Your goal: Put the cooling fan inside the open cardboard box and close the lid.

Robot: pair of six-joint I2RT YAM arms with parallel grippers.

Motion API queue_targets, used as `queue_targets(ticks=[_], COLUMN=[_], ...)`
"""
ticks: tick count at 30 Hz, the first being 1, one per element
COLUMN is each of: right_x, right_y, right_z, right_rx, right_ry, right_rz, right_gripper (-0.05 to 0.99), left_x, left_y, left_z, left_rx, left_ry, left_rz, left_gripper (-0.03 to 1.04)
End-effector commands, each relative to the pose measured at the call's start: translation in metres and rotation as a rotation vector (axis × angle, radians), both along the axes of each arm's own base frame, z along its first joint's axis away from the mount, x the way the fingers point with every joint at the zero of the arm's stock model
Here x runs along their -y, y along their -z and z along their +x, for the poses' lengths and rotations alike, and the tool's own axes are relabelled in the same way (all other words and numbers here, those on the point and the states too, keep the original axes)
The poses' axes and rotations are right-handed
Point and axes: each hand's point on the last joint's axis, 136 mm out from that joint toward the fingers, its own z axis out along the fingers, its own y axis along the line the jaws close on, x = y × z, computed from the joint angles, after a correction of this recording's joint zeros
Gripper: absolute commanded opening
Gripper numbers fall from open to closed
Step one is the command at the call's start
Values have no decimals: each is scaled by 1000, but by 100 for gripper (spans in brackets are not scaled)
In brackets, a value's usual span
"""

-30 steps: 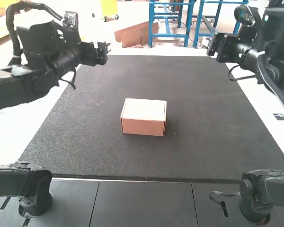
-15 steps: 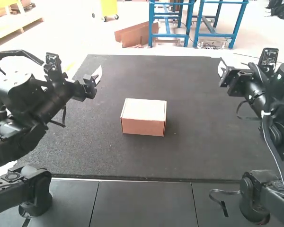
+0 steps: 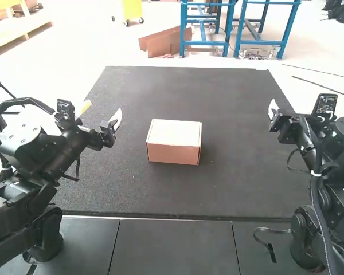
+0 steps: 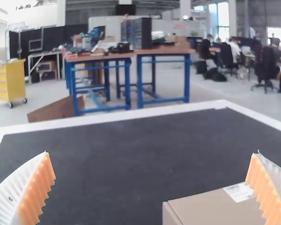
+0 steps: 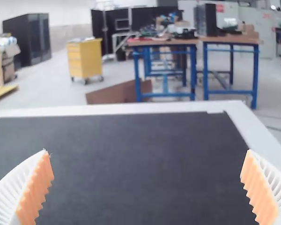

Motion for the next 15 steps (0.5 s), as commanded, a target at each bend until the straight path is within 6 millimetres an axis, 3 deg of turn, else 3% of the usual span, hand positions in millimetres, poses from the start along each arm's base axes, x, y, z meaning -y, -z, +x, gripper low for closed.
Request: queue_targets(ticks=[1, 8, 15], right_x=[2, 4, 9], right_y=[1, 7, 32], right_z=[-5, -11, -7], right_rx=[26, 65, -9], right_ry=[6, 18, 47], right_rz=[-25, -32, -37], right_gripper=[91, 91, 91], left_x=[-4, -8, -37], left_y=[-3, 23, 30], left_z=[-6, -15, -6], left_rx=[18, -70, -111], left_ry=[-3, -9, -139], left_rz=[-11, 16, -14], left_gripper=[97, 97, 97])
